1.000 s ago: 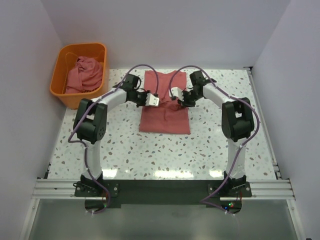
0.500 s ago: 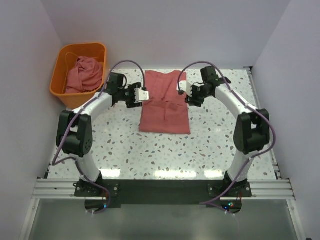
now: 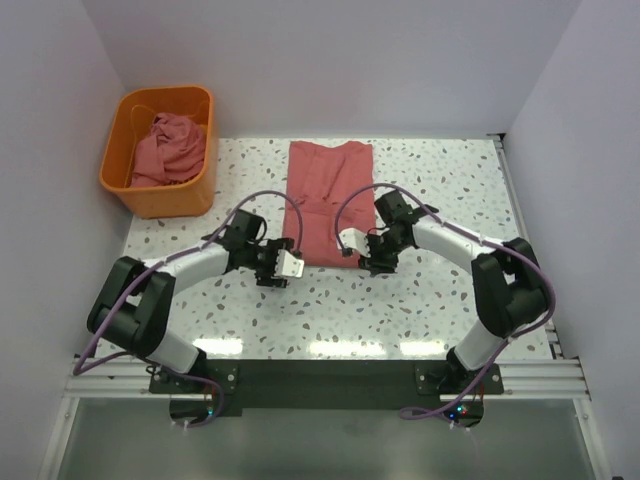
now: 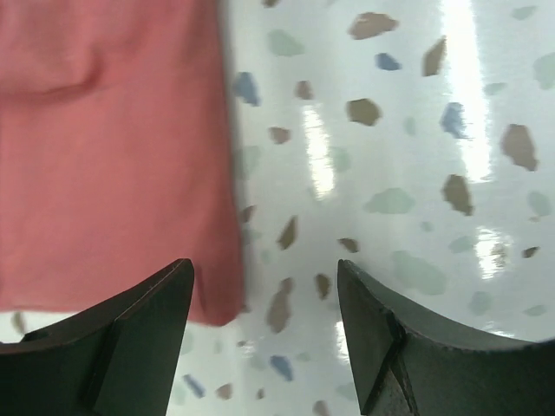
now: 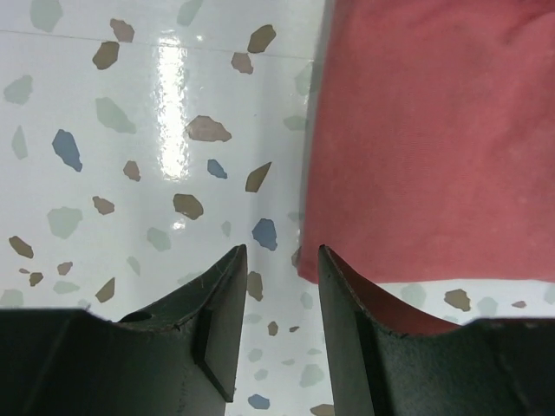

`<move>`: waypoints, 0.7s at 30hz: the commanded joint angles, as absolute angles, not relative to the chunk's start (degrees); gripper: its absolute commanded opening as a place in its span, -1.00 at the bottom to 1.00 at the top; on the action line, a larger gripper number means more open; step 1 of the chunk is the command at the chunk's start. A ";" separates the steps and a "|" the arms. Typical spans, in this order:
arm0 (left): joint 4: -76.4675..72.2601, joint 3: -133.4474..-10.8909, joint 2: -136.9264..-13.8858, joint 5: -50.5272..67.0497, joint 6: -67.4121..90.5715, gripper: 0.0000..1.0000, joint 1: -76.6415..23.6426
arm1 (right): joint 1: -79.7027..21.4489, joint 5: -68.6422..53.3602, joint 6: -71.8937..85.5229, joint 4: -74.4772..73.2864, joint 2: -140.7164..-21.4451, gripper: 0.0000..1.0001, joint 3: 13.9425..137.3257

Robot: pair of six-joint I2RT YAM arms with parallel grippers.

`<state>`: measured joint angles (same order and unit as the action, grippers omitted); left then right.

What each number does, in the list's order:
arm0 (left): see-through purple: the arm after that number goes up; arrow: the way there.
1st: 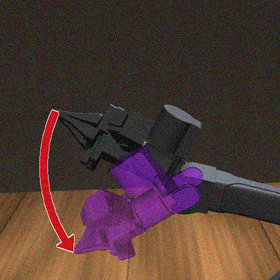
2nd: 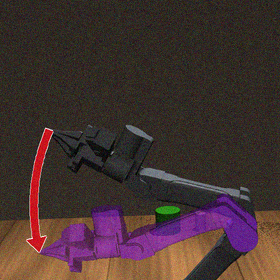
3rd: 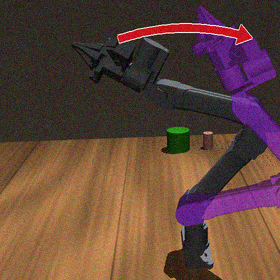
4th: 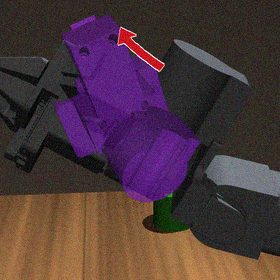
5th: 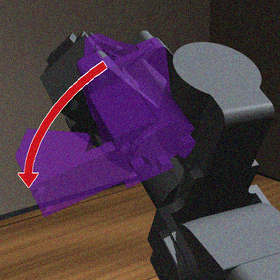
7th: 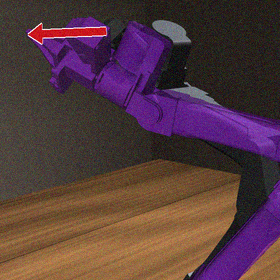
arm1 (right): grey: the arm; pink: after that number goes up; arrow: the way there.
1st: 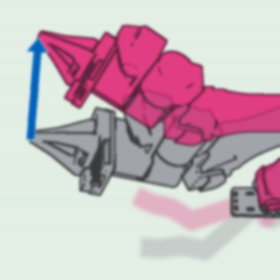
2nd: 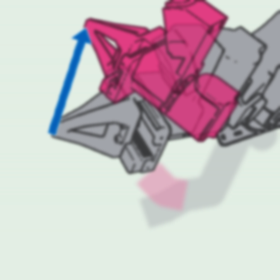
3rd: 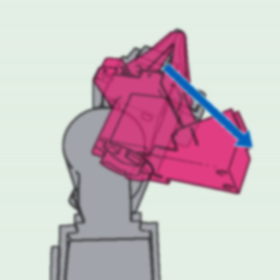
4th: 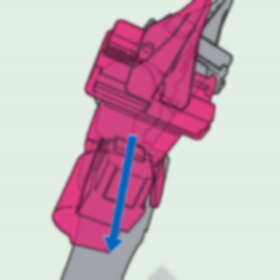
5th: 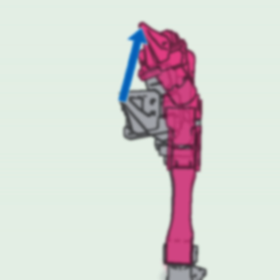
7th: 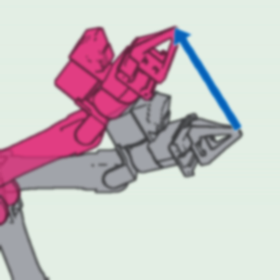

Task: Fold and stack the t-shirts
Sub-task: Fold the tshirt

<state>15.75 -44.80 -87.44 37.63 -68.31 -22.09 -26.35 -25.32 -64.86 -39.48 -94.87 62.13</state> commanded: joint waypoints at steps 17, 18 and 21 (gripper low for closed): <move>7.38 -45.52 -93.86 31.21 -70.49 -0.06 -24.87 | -27.86 -18.28 -65.65 -26.28 -102.12 -0.54 56.51; 7.47 -45.70 -94.30 30.77 -70.49 -0.20 -24.87 | -27.86 -18.11 -65.65 -25.93 -102.22 -0.61 56.43; 7.73 -46.32 -95.10 29.62 -70.23 -0.53 -24.79 | -27.86 -17.67 -64.60 -25.31 -102.39 -0.94 56.95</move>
